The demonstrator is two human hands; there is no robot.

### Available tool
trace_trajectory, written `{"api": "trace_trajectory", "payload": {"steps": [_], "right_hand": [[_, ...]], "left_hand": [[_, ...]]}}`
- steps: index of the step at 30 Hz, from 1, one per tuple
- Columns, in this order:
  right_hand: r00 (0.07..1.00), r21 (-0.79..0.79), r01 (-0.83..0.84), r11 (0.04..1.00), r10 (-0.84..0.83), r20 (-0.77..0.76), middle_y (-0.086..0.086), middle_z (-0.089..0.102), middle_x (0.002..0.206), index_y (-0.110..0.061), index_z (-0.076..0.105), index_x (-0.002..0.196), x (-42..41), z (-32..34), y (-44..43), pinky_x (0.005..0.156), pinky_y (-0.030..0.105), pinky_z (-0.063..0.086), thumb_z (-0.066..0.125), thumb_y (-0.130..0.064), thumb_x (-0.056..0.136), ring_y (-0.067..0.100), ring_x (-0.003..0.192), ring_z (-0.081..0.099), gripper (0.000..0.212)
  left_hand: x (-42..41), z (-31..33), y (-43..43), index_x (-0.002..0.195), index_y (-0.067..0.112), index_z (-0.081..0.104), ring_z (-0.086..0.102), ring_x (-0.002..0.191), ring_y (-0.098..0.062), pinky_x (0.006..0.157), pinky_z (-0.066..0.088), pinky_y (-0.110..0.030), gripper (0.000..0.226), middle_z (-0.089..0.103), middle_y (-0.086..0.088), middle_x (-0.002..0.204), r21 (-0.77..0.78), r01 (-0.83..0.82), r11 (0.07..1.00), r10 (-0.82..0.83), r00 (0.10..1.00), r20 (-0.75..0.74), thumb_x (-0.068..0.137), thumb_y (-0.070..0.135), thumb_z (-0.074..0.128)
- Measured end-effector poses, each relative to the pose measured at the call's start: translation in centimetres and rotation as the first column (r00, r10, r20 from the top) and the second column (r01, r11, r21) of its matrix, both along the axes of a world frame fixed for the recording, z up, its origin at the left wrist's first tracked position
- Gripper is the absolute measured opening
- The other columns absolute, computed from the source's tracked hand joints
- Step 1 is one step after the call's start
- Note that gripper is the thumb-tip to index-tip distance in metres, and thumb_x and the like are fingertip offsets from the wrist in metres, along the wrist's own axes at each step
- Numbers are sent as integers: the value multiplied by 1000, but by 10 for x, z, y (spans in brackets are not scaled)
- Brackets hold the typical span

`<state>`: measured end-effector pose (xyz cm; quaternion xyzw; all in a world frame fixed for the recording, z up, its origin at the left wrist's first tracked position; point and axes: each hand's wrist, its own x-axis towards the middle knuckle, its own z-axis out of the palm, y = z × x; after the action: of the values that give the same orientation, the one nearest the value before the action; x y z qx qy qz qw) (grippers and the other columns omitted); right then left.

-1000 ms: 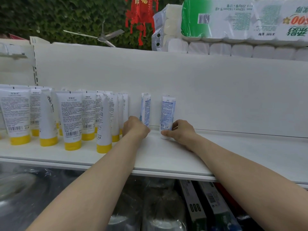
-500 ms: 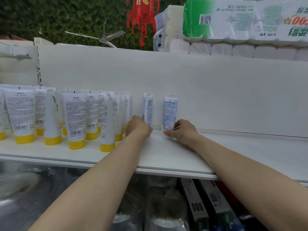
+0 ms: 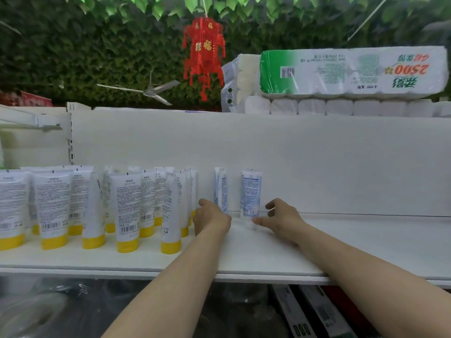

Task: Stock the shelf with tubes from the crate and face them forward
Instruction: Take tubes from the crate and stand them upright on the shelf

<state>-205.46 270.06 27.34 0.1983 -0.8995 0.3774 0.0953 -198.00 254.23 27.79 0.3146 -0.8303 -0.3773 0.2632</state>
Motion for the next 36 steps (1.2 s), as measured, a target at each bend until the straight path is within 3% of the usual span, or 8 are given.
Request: {"api": "trace_trajectory", "payload": {"steps": [3, 9, 16, 22, 26, 32, 36], "right_hand": [[995, 11, 81, 997, -81, -55, 2, 56, 116, -19, 45, 130, 9, 6, 28, 80, 30, 47, 74, -47, 79, 18, 100, 55, 65], [976, 140, 169, 976, -146, -162, 4, 59, 116, -22, 43, 134, 47, 15, 103, 77, 32, 44, 70, -42, 84, 20, 108, 51, 60], [945, 248, 265, 932, -200, -260, 6, 60, 115, -28, 45, 132, 96, 31, 214, 78, 36, 48, 73, -37, 82, 25, 108, 53, 58], [922, 377, 321, 869, -196, -333, 9, 57, 118, -28, 46, 131, 142, 30, 346, 76, 36, 46, 77, -35, 76, 28, 106, 55, 63], [918, 427, 337, 839, -191, -348, 10, 55, 120, -28, 47, 132, 175, 16, 434, 85, 37, 46, 79, -36, 76, 30, 110, 53, 65], [927, 494, 357, 792, -235, -293, 7, 56, 120, -30, 50, 126, 202, -26, 570, 87, 36, 49, 81, -36, 67, 27, 111, 52, 67], [923, 515, 381, 768, -291, -250, 5, 49, 122, -32, 47, 129, 195, -58, 641, 85, 35, 46, 79, -35, 73, 27, 114, 49, 65]], "left_hand": [[5, 2, 8, 135, 7, 32, 46, 123, -33, 92, 47, -39, 71, 44, -15, 136, -63, -29, 998, 24, 997, -77, 83, 26, 75], [41, 6, 71, 137, 7, 31, 40, 124, -30, 95, 41, -34, 71, 39, -13, 137, -398, 10, 917, -71, 988, -139, 86, 35, 71], [77, 12, 186, 139, 13, 35, 33, 129, -28, 99, 39, -36, 66, 33, -11, 141, -332, 327, 885, -386, 913, -130, 86, 25, 71], [109, 7, 321, 132, 15, 41, 37, 122, -26, 87, 44, -34, 58, 36, -8, 132, -264, 420, 868, -470, 867, -167, 82, 16, 72], [125, -17, 416, 129, 16, 44, 39, 122, -29, 92, 43, -35, 58, 39, -10, 130, -252, 466, 848, -511, 845, -158, 80, 20, 76], [133, -72, 556, 126, 21, 50, 46, 118, -31, 92, 44, -35, 59, 45, -10, 128, -212, 569, 794, -593, 803, -66, 76, 29, 79], [120, -108, 627, 127, 22, 47, 42, 118, -30, 94, 41, -37, 57, 41, -8, 129, -188, 642, 743, -652, 758, 13, 78, 26, 77]]}}
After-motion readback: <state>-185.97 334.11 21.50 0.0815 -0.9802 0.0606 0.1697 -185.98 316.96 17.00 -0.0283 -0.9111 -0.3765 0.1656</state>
